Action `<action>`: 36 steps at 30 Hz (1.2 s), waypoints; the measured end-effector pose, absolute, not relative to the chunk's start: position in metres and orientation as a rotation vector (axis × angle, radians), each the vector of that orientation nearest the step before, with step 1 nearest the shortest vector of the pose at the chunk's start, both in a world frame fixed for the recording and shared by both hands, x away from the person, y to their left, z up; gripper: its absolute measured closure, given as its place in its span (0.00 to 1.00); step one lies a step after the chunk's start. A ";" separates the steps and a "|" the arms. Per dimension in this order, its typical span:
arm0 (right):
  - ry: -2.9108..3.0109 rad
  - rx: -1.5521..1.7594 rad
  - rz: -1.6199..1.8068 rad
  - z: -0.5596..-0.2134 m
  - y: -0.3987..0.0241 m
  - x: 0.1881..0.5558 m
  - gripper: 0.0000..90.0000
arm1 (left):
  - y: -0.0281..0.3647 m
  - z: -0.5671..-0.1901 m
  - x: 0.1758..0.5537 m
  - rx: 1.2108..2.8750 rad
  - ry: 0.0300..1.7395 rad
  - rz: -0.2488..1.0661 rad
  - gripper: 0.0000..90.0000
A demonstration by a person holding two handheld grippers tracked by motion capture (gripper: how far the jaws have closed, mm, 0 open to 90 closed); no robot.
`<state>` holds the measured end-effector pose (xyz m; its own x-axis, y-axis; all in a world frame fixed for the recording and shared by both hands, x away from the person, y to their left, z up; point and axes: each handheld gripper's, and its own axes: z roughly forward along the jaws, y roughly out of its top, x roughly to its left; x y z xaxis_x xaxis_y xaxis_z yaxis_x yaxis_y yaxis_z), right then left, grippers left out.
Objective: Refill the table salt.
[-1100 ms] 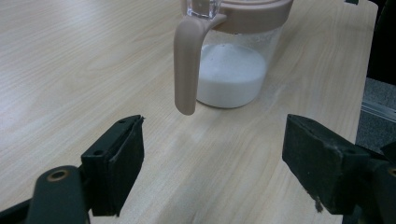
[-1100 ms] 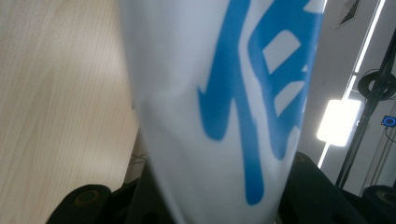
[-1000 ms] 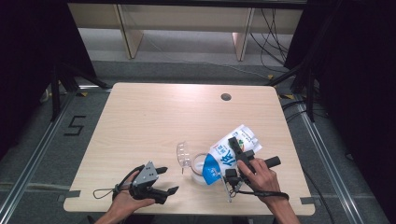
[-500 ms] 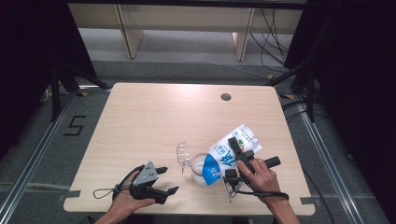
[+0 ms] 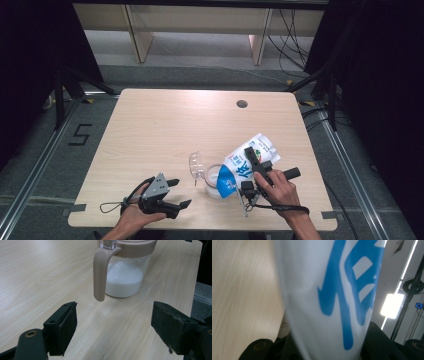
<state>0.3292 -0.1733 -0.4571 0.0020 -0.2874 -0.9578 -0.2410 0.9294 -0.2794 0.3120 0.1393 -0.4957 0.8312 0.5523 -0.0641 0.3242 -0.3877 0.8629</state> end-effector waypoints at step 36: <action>1.577 -0.444 -0.068 -0.455 -0.173 0.329 0.83 | 0.139 -0.496 0.312 1.999 0.648 0.272 0.23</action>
<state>0.3294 -0.1734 -0.4545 0.0092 -0.3203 -0.9473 -0.2370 0.9196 -0.3133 0.3119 0.1392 -0.4957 0.8327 0.5483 -0.0771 0.3294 -0.3788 0.8649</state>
